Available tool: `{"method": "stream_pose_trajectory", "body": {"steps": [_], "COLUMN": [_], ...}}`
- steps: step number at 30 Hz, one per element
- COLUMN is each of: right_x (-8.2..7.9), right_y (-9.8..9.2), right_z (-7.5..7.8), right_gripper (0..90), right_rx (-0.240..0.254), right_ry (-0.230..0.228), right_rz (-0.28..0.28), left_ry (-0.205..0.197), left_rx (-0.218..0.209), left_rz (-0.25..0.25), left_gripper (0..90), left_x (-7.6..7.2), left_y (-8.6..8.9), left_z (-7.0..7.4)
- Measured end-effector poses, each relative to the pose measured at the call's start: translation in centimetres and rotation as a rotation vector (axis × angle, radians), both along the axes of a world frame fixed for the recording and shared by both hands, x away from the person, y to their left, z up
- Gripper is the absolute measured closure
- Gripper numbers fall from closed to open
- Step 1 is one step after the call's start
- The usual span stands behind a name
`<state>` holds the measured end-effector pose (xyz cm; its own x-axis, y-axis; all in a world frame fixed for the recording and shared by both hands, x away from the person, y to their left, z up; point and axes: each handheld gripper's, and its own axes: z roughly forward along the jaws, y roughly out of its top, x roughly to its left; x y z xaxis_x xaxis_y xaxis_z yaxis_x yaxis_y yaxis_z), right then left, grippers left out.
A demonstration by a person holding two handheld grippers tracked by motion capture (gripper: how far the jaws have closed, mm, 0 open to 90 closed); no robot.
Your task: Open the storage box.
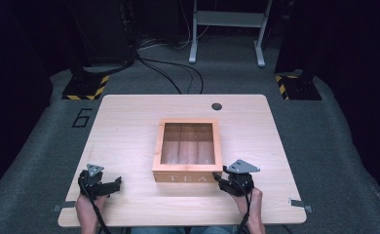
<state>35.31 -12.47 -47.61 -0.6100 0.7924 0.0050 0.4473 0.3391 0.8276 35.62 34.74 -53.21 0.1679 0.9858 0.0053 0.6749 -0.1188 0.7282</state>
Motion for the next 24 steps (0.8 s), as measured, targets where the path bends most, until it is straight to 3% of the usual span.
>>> {"method": "stream_pose_trajectory", "body": {"steps": [4, 12, 13, 16, 24], "right_x": [-0.1, -0.1, 0.0, 0.2, 0.9], "right_y": [0.1, 0.1, 0.1, 0.2, 0.9], "right_z": [0.1, 1.0, 1.3, 1.7, 2.3], "right_gripper": [54.7, 54.1, 50.9, 46.4, 45.8], "right_rx": [0.000, 0.024, 0.024, 0.032, 0.041], "right_ry": [-0.005, -0.066, -0.090, -0.104, -0.153], "right_rz": [-0.010, -0.032, -0.036, -0.062, -0.083], "left_ry": [0.000, 0.000, 0.000, 0.000, 0.000], "left_rx": [0.000, 0.001, 0.000, 0.000, 0.001], "left_rz": [0.000, 0.000, 0.000, 0.000, 0.000], "left_gripper": [3.2, 3.2, 3.2, 3.2, 3.2], "left_x": [0.0, 0.0, 0.0, 0.0, 0.0], "left_y": [0.0, 0.0, 0.0, 0.0, 0.0], "left_z": [0.0, 0.0, 0.0, 0.0, 0.0]}}
